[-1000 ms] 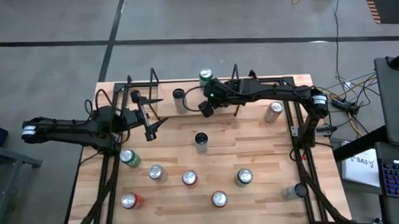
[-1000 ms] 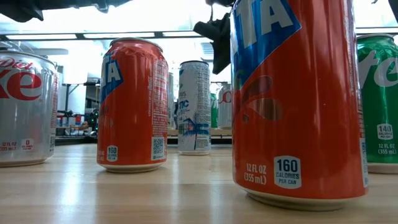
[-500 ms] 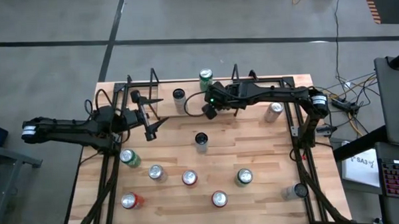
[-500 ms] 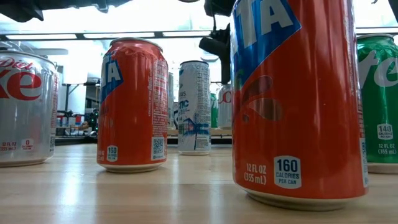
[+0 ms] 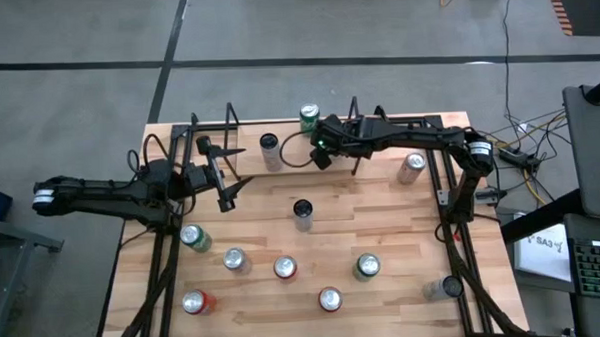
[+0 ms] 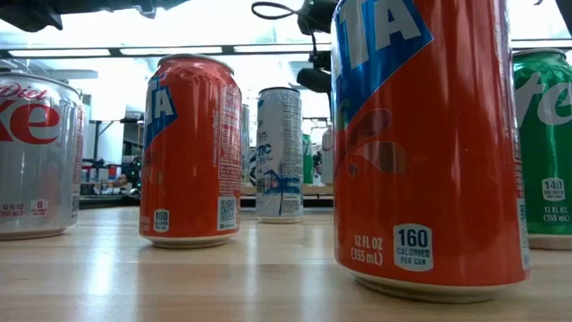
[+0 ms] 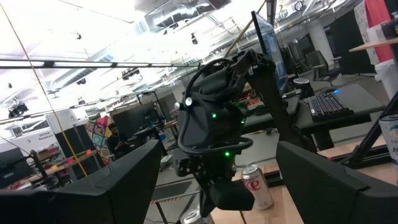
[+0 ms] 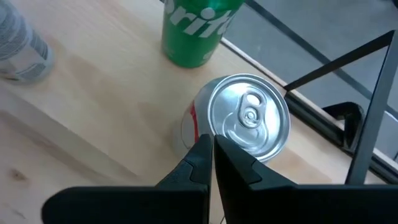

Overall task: Sort soda cans
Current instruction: Put the middle red silver soda can on the shelf

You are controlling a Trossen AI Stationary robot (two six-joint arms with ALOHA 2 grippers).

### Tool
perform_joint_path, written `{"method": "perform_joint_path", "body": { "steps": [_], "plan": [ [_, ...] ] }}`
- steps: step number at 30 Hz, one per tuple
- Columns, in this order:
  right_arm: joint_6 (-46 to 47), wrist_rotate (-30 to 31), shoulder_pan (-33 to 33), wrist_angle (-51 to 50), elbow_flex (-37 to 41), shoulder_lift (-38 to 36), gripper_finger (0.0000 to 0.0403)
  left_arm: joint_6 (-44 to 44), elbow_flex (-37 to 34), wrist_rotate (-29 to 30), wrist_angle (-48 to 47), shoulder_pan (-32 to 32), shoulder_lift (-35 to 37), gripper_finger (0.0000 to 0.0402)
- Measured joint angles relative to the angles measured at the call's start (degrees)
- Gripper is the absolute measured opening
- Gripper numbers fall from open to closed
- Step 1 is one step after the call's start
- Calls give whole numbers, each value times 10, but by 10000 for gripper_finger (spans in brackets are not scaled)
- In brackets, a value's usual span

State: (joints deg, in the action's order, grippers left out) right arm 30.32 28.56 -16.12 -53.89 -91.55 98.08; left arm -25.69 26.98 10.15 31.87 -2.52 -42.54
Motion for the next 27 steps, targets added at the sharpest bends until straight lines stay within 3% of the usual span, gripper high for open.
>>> {"method": "perform_joint_path", "body": {
  "steps": [5,9,14,27],
  "plan": [
    [-12,-17,-2,-9,-6,-1,9,0,0,0,0,0,0,304],
    [-9,-61,-3,-65,-33,-3,9,0,0,0,0,0,0,304],
    [-4,-72,-15,-121,-45,-4,9,0,0,0,1,0,-1,304],
    [-42,-60,-40,-65,-43,14,9,-2,0,0,5,0,-4,304]
  ]
}}
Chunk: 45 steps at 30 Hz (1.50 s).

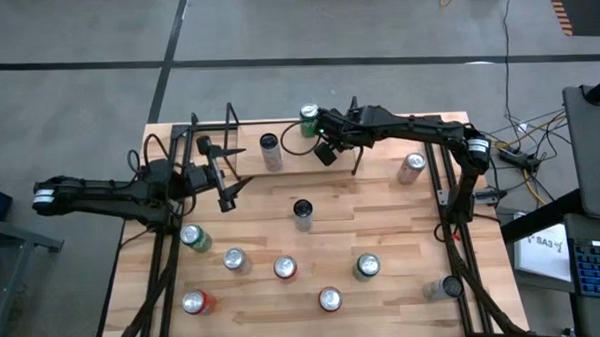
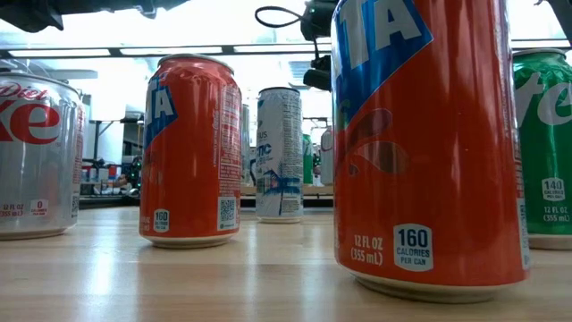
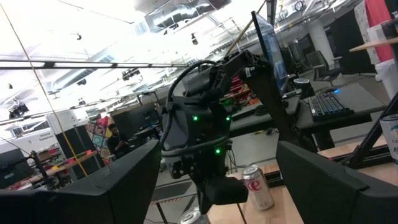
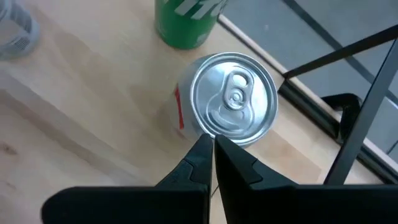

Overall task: Sort soda cans
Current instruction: Put the middle red silver soda can on the shelf

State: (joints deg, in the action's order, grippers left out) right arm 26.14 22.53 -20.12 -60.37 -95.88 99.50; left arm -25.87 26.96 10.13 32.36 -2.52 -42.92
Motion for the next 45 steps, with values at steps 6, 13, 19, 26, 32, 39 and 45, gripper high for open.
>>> {"method": "perform_joint_path", "body": {
  "steps": [6,13,19,26,32,39,45],
  "plan": [
    [-2,0,-5,3,-2,3,9,0,0,0,0,0,0,304],
    [-2,-39,-1,-20,-17,3,9,-2,0,0,0,0,0,304],
    [-16,-57,-4,-38,-13,2,9,-7,0,0,-1,0,0,304],
    [-36,0,-12,-18,-4,4,9,-7,0,0,-1,0,0,304],
    [-51,-1,-22,22,-4,4,9,-7,0,0,-2,0,0,304],
    [-43,-52,-26,18,-4,4,9,-7,0,0,-3,0,0,304],
    [-43,-79,-25,28,-3,17,9,-7,0,0,-3,0,0,304]
  ]
}}
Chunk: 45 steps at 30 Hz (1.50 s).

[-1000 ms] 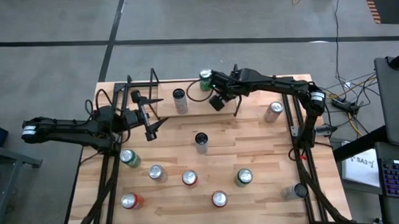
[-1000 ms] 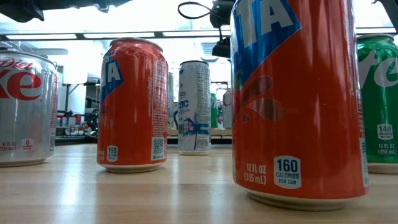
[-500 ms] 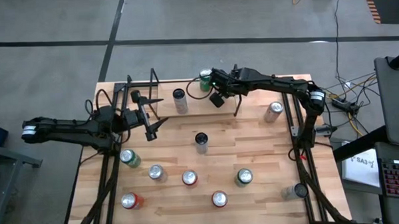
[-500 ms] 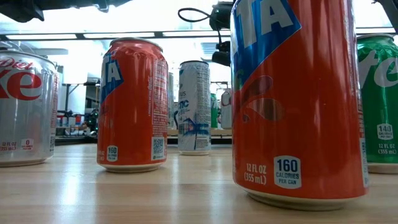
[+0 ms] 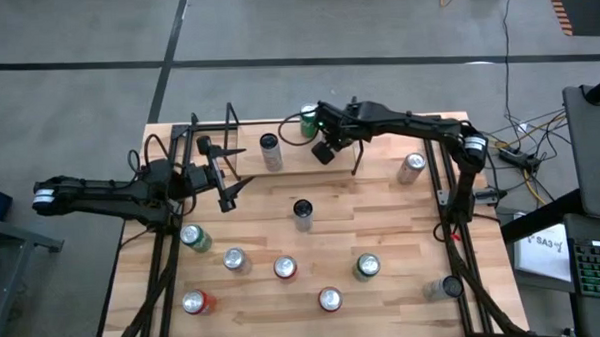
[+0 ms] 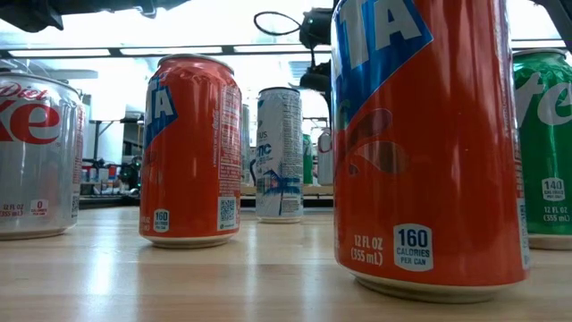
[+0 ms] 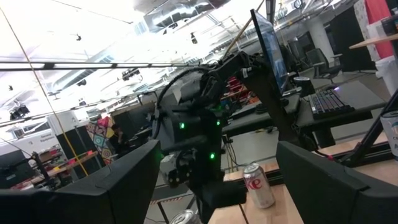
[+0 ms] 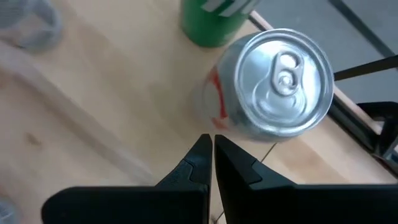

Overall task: Sort soda cans
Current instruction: Put the middle red silver soda can on the shelf

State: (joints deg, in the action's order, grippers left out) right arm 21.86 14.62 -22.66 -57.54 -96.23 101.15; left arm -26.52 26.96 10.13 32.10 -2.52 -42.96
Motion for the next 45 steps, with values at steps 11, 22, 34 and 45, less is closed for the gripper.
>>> {"method": "perform_joint_path", "body": {
  "steps": [11,22,34,45],
  "plan": [
    [21,31,-23,20,0,19,9,0,0,0,0,0,0,304],
    [21,34,-29,45,0,19,9,0,0,0,0,0,0,304],
    [6,9,-30,136,0,30,9,0,0,0,0,0,0,304],
    [6,51,-33,129,0,30,9,0,0,0,0,0,0,304]
  ]
}}
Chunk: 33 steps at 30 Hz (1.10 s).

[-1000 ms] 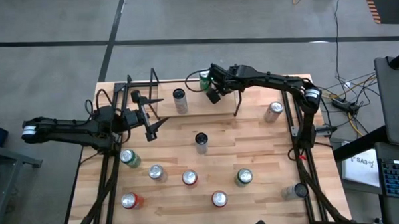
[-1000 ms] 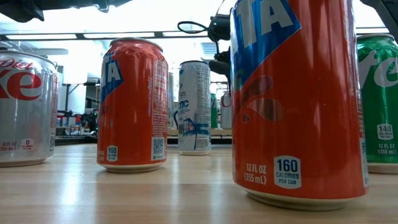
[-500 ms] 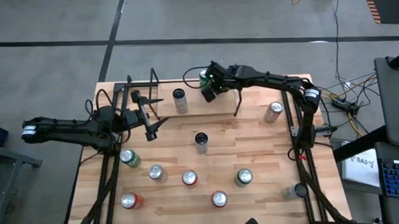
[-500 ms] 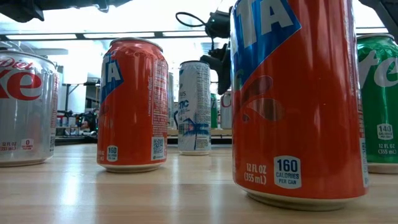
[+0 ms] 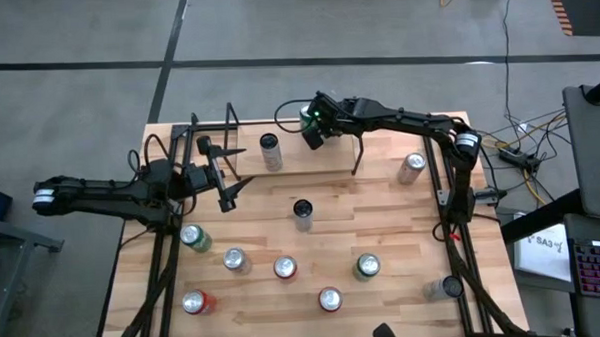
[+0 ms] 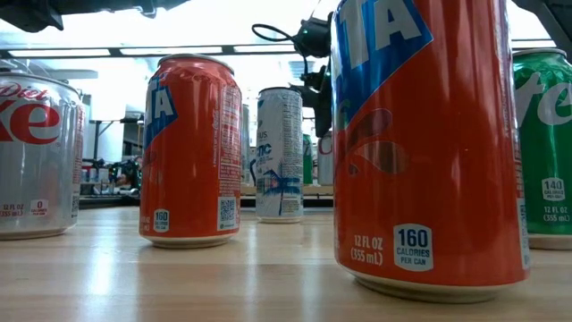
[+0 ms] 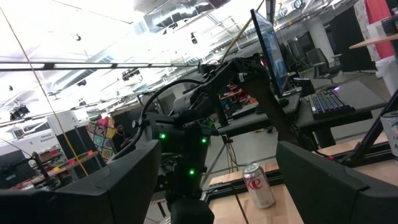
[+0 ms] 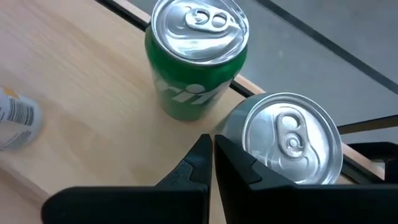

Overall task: Sort soda cans
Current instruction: Put the middle red silver soda can on the shelf

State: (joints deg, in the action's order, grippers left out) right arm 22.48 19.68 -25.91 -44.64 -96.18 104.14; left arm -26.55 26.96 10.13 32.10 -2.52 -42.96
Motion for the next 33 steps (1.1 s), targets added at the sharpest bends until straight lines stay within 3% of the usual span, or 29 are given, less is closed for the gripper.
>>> {"method": "perform_joint_path", "body": {
  "steps": [12,20,24,28,33],
  "plan": [
    [-30,45,-1,-5,0,0,9,0,0,0,0,0,0,304],
    [-24,37,15,-9,0,-11,9,0,0,0,0,0,0,304],
    [6,8,21,-57,-1,-18,9,0,0,0,0,0,0,304],
    [28,38,14,-119,-1,-14,9,0,0,0,0,0,0,304],
    [26,59,10,-117,-1,-9,9,0,0,0,0,0,0,304]
  ]
}}
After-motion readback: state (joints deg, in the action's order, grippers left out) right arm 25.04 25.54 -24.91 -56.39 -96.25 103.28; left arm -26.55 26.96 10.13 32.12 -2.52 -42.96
